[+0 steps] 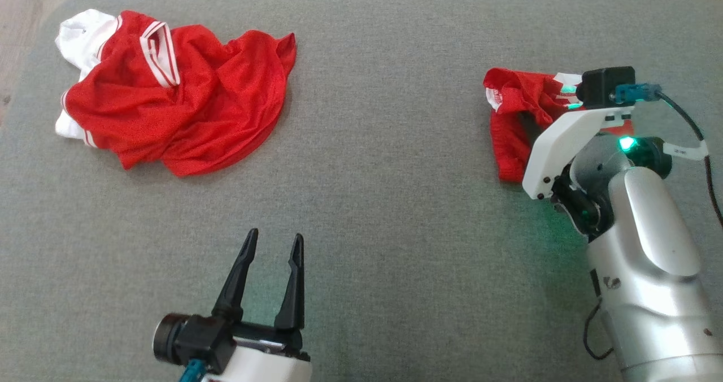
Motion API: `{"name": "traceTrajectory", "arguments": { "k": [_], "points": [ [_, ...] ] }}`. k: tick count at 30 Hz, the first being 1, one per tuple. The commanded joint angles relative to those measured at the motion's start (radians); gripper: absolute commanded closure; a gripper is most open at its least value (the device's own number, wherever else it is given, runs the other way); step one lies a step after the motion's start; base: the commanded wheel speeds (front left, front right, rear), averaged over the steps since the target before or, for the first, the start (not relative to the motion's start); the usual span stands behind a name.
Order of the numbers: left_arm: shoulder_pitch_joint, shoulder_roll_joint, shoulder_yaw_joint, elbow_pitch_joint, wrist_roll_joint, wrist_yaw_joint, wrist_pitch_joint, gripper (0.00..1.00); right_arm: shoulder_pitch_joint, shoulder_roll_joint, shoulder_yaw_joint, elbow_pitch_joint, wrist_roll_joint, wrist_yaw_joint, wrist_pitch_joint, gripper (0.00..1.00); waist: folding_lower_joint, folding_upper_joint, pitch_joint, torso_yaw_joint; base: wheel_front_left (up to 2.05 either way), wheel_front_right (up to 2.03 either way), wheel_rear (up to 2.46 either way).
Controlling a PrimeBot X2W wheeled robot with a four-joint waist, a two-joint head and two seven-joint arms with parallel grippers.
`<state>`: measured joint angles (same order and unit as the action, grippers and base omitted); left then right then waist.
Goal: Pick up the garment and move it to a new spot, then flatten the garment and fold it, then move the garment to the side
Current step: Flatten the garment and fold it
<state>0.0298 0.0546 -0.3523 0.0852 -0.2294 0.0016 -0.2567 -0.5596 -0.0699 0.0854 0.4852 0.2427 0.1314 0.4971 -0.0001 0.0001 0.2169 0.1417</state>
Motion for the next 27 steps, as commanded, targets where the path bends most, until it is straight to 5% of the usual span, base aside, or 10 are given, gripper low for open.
{"name": "traceTrajectory", "arguments": {
  "k": [1,3,4,5,6,7,17,27],
  "points": [
    [-0.001,-0.004,0.026,-0.026,-0.008,0.01,-0.005,0.0,-0.029,0.019,0.015,-0.029,-0.009,-0.001,-0.015,1.0,0.0001,-0.0001,-0.001,0.002,0.0,0.0,0.0],
    [0.003,-0.004,0.021,-0.025,-0.01,0.012,-0.005,0.0,-0.034,0.019,0.016,-0.015,-0.013,-0.001,-0.028,1.0,0.0001,-0.0001,-0.001,0.003,0.0,0.0,0.0],
    [0.004,-0.004,0.02,-0.025,-0.01,0.013,-0.005,0.0,-0.037,0.019,0.022,-0.011,-0.016,-0.001,-0.037,0.84,0.0001,-0.0001,0.001,0.003,0.0,0.0,0.0],
    [0.004,-0.004,0.019,-0.025,-0.011,0.013,-0.005,0.0,-0.04,0.019,0.028,-0.009,-0.016,-0.001,-0.05,0.51,0.0001,-0.0001,0.002,0.002,0.0,0.0,0.0],
    [0.003,-0.004,0.018,-0.025,-0.012,0.014,-0.005,0.0,-0.042,0.019,0.037,-0.007,-0.016,-0.001,-0.064,0.06,0.0001,-0.0001,0.003,0.0,0.0,0.0,0.0],
    [0.003,-0.004,0.018,-0.024,-0.012,0.014,-0.005,0.0,-0.043,0.019,0.047,-0.005,-0.012,-0.001,-0.077,0.0,0.0001,-0.0001,0.003,-0.001,0.0,0.0,0.0],
    [0.007,-0.004,0.041,-0.008,-0.004,0.015,-0.005,0.0,-0.005,0.02,0.253,-0.029,0.085,-0.001,-0.26,0.0,0.0001,-0.0001,-0.021,-0.043,0.0,0.0,0.0],
    [0.047,-0.004,0.082,-0.006,0.006,0.019,-0.005,0.0,0.172,-0.047,0.189,-0.14,-0.047,-0.001,-0.501,0.0,0.0001,-0.0001,-0.104,-0.085,0.0,0.0,0.0]
  ]
}}
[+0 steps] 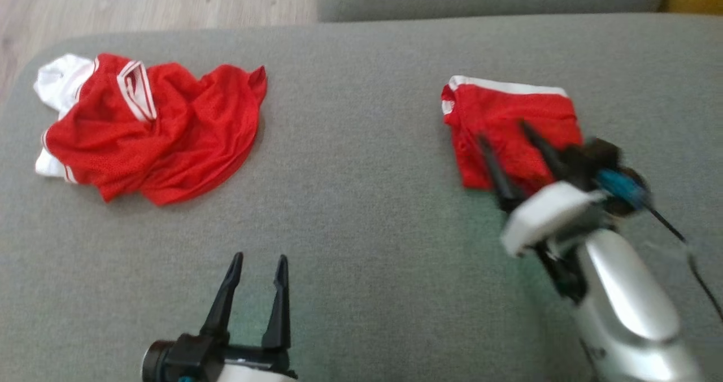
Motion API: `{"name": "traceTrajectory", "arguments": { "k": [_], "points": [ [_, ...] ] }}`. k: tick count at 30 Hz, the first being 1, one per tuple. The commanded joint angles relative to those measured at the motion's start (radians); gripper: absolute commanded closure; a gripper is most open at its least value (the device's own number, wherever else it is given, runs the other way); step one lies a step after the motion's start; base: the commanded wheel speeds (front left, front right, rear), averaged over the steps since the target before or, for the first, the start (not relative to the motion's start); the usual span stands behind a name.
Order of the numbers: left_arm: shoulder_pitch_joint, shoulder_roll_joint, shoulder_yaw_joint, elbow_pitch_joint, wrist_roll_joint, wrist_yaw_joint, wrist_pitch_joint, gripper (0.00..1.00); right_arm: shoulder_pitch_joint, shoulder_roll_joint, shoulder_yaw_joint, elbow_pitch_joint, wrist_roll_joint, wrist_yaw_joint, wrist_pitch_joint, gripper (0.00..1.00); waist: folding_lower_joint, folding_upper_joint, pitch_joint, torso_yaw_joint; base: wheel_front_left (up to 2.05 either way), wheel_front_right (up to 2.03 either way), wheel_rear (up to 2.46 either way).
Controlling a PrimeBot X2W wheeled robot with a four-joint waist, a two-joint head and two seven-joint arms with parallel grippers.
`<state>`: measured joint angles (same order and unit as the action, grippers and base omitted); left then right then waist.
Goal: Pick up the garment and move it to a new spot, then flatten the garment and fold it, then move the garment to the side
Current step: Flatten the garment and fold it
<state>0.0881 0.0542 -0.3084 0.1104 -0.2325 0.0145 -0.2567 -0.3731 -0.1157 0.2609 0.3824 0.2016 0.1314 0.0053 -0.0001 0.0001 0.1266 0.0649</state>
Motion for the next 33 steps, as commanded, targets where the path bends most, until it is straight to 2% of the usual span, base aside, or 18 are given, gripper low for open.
{"name": "traceTrajectory", "arguments": {
  "k": [1,8,14,19,23,24,25,26,33],
  "points": [
    [-0.006,-0.004,0.045,-0.031,0.011,0.007,-0.005,0.0,0.011,-0.007,-0.008,-0.05,-0.029,-0.001,-0.035,0.0,0.0001,-0.0001,-0.024,-0.011,0.0,0.0,0.0],
    [0.038,-0.004,0.094,-0.033,0.024,0.006,-0.005,0.0,0.221,-0.007,-0.184,-0.103,-0.113,-0.001,-0.18,0.0,0.0001,-0.0001,-0.097,-0.018,0.0,0.0,0.0],
    [0.069,-0.004,0.118,-0.036,0.027,0.008,-0.005,0.0,0.316,-0.001,-0.279,-0.103,-0.133,-0.001,-0.229,0.0,0.0001,-0.0001,-0.125,-0.022,0.0,0.0,0.0],
    [0.078,-0.004,0.135,-0.041,0.032,0.006,-0.005,0.0,0.325,0.005,-0.312,-0.095,-0.148,-0.001,-0.242,0.0,0.0001,-0.0001,-0.12,-0.023,0.0,0.0,0.0],
    [0.068,-0.004,0.138,-0.045,0.037,0.0,-0.005,0.0,0.266,0.001,-0.291,-0.085,-0.147,-0.001,-0.227,0.02,0.0001,-0.0001,-0.094,-0.017,0.0,0.0,0.0],
    [0.062,-0.004,0.138,-0.045,0.038,-0.001,-0.005,0.0,0.243,0.001,-0.28,-0.077,-0.139,-0.001,-0.216,0.56,0.0001,-0.0001,-0.086,-0.014,0.0,0.0,0.0],
    [0.056,-0.004,0.137,-0.046,0.039,-0.003,-0.005,0.0,0.216,0.001,-0.268,-0.067,-0.129,-0.001,-0.203,0.97,0.0001,-0.0001,-0.074,-0.011,0.0,0.0,0.0],
    [0.049,-0.004,0.137,-0.046,0.04,-0.005,-0.005,0.0,0.187,0.0,-0.258,-0.054,-0.121,-0.001,-0.193,1.0,0.0001,-0.0001,-0.063,-0.007,0.0,0.0,0.0],
    [-0.004,-0.004,0.113,-0.039,0.048,-0.019,-0.005,0.0,-0.013,-0.009,-0.174,0.129,-0.15,-0.001,-0.167,1.0,0.0001,-0.0001,0.011,0.034,0.0,0.0,0.0]
  ]
}}
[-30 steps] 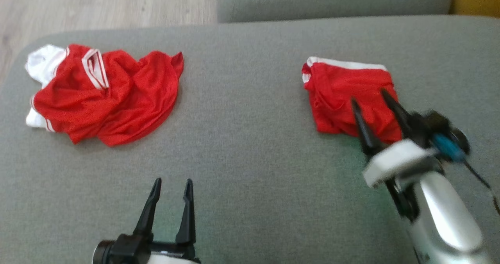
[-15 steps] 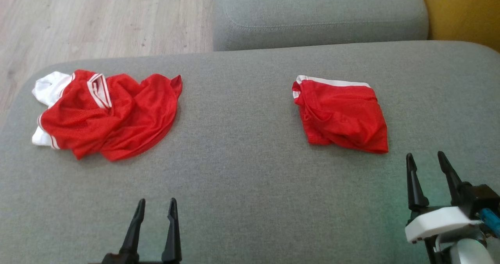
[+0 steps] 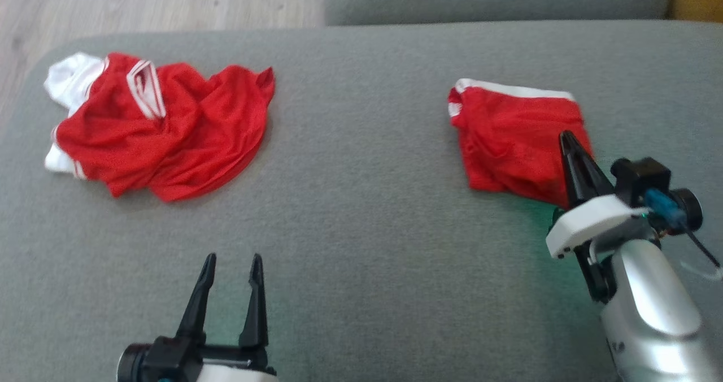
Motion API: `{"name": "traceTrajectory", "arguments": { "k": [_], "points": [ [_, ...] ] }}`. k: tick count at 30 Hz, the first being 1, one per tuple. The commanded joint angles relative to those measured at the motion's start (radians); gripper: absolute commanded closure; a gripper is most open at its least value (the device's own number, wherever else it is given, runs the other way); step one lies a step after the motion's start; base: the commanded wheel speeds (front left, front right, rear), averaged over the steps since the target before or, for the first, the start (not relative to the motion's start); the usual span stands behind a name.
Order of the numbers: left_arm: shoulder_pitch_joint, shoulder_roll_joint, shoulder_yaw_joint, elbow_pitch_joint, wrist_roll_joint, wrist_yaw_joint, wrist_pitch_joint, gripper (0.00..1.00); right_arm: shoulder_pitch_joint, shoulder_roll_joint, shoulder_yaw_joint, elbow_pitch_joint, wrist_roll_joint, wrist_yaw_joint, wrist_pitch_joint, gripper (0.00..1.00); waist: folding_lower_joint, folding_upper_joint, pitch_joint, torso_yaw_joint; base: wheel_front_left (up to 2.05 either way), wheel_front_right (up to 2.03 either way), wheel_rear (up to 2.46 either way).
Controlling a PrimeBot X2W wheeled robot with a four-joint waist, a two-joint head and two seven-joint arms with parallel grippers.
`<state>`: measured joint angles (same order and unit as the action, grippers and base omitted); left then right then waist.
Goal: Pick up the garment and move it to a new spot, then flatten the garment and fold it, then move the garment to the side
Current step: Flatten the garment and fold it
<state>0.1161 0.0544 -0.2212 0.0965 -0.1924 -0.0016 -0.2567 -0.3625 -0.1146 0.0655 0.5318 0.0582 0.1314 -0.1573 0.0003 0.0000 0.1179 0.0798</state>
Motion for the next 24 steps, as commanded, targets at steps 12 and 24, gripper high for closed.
{"name": "traceTrajectory", "arguments": {
  "k": [12,24],
  "points": [
    [-0.055,-0.004,0.021,-0.017,0.005,0.003,-0.005,0.0,-0.147,0.02,-0.013,0.27,-0.089,-0.001,-0.081,1.0,-0.0003,0.0,0.071,0.073,0.0,0.0,0.0],
    [-0.066,-0.004,0.018,-0.013,-0.002,0.011,-0.005,0.0,-0.133,0.055,0.237,0.323,-0.017,-0.001,-0.102,1.0,-0.0003,0.0,0.063,0.034,0.0,0.0,0.0]
  ]
}}
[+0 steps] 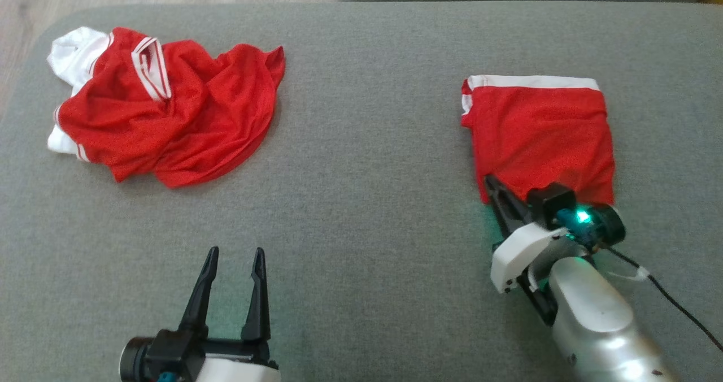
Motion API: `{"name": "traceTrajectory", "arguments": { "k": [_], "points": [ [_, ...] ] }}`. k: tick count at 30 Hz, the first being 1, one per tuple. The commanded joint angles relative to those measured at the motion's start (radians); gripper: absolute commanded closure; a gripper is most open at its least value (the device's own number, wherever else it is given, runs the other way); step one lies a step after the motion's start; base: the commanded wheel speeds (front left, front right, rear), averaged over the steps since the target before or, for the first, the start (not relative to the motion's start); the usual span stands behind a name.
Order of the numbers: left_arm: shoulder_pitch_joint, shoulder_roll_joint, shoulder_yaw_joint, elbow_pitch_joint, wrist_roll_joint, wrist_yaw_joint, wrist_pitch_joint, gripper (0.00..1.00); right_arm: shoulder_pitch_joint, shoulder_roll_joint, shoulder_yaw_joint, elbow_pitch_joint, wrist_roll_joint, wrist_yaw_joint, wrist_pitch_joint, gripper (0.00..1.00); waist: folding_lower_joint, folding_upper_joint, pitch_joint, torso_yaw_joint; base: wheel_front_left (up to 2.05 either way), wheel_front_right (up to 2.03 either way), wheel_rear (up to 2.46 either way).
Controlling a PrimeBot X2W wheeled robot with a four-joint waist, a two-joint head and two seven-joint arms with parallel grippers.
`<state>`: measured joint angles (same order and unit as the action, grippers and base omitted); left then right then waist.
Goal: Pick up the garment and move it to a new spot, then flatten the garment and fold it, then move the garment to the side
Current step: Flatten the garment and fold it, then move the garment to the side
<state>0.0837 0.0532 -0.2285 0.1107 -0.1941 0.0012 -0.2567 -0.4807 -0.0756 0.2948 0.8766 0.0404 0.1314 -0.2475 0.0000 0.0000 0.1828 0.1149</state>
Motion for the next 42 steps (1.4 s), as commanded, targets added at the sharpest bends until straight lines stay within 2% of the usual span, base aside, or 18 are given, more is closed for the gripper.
{"name": "traceTrajectory", "arguments": {
  "k": [1,6,8,13,14,15,21,26,32,42],
  "points": [
    [-0.033,-0.003,0.025,-0.026,0.001,0.008,-0.005,0.0,-0.015,0.017,0.029,-0.019,0.006,-0.001,-0.012,1.0,0.0,0.0,-0.005,-0.004,0.0,0.0,0.0],
    [-0.022,-0.003,0.03,-0.02,0.002,0.01,-0.005,0.0,-0.001,0.022,0.104,-0.035,0.04,-0.001,-0.014,1.0,0.0,0.0,-0.032,-0.021,0.0,0.0,0.0],
    [-0.015,-0.003,0.035,-0.018,-0.001,0.011,-0.005,0.0,0.021,0.023,0.116,-0.087,0.065,-0.001,-0.014,1.0,0.0,0.0,-0.053,-0.03,0.0,0.0,0.0],
    [0.002,-0.003,0.047,-0.004,0.0,0.009,-0.005,0.0,0.096,0.002,0.049,-0.215,0.075,-0.001,-0.014,1.0,0.0,0.0,-0.099,-0.046,0.0,0.0,0.0],
    [0.006,-0.003,0.051,0.0,0.003,0.006,-0.005,0.0,0.118,-0.006,0.026,-0.25,0.072,-0.001,-0.014,0.68,0.0,0.0,-0.109,-0.049,0.0,0.0,0.0],
    [0.014,-0.003,0.063,0.01,0.009,0.002,-0.005,0.0,0.169,-0.023,-0.022,-0.317,0.058,-0.001,-0.014,0.0,0.0,0.0,-0.129,-0.056,0.0,0.0,0.0],
    [0.032,-0.003,0.098,0.039,0.029,-0.016,-0.005,0.0,0.333,-0.043,-0.192,-0.5,0.05,-0.001,-0.014,0.0,0.0,0.0,-0.174,-0.072,0.0,0.0,0.0],
    [0.041,-0.003,0.119,0.043,0.034,-0.028,-0.005,0.0,0.45,-0.04,-0.28,-0.582,0.049,-0.001,-0.014,0.0,0.0,0.0,-0.188,-0.084,0.0,0.0,0.0],
    [0.047,-0.003,0.124,0.076,0.028,-0.055,-0.005,0.0,0.531,-0.036,-0.296,-0.58,0.05,-0.001,-0.014,0.0,0.0,0.0,-0.193,-0.095,0.0,0.0,0.0],
    [0.043,-0.003,0.136,0.122,0.026,-0.069,-0.005,0.0,0.516,-0.027,-0.292,-0.565,0.075,-0.001,-0.014,0.0,0.0,0.0,-0.194,-0.098,0.0,0.0,0.0]
  ]
}}
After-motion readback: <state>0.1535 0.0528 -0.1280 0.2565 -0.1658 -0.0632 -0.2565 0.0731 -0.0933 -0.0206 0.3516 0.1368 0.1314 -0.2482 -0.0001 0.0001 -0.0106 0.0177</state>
